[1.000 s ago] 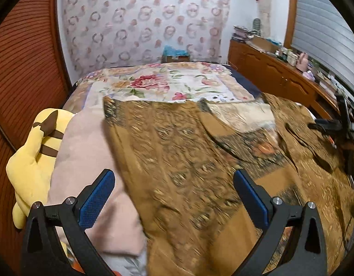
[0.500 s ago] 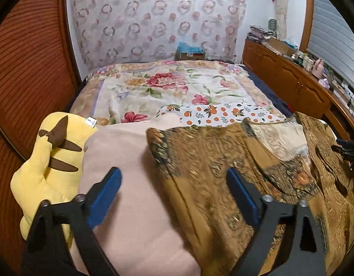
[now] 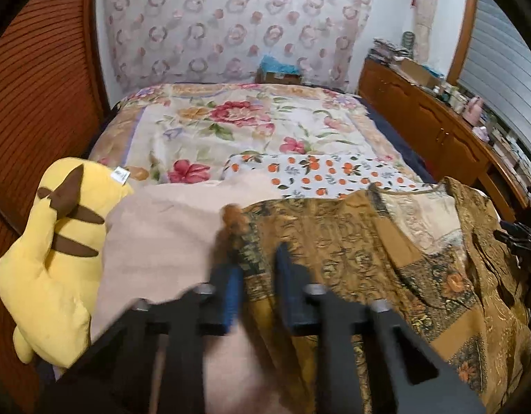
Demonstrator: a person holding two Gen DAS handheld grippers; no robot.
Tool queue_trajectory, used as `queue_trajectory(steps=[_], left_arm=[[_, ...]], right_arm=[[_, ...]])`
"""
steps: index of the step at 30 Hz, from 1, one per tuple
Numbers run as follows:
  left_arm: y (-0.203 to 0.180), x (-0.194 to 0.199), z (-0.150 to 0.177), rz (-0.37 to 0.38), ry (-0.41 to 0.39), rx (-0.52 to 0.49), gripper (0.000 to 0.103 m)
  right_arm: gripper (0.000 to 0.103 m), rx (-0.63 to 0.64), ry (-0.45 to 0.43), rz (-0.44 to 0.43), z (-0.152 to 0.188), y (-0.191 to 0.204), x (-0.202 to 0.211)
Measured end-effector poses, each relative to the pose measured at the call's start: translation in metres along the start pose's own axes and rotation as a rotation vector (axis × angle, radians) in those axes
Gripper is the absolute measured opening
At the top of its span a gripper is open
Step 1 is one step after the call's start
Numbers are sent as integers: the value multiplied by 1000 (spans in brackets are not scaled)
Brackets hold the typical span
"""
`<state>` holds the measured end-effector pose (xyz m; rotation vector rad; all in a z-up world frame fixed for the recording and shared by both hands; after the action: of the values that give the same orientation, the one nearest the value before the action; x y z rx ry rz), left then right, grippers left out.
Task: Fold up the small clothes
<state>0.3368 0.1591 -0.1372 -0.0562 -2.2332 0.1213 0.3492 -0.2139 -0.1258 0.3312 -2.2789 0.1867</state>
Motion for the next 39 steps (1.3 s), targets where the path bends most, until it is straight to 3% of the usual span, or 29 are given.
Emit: queue_trajectory(steps=[7, 15, 22, 29, 31, 36, 39], left_arm=[[-43, 37, -2, 72, -86, -67, 4], [-84, 50, 19, 152, -87, -110, 4], [-97, 50, 32, 177, -79, -126, 4], [-104, 65, 39, 199, -103, -122, 3], [-105, 70, 43, 202, -109, -121, 3], [-107, 80, 60, 208, -113, -113, 3], [-106, 87, 68, 211, -119, -104, 3]], right_arm=[[82, 0, 0, 0, 1, -1, 0], [83, 1, 0, -2, 1, -3, 1], [83, 39, 0, -40, -8, -2, -6], [72, 57, 11, -28, -34, -10, -28], [63, 58, 11, -48, -36, -7, -31], [13, 114, 9, -61, -29, 13, -26], [8, 143, -8, -11, -24, 13, -17]])
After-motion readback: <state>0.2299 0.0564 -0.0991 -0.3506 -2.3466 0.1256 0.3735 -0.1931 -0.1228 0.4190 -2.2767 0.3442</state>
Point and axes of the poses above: each gripper's, at about its wrist camera, not at the fingertips, and x roughly against the way its jaws point, y to its left, z to its underside, the point moved 10 cm from there along -x, roughly the way its jaws point, and after that the axes turned 4 degrees about y, right-handed, at the moved point
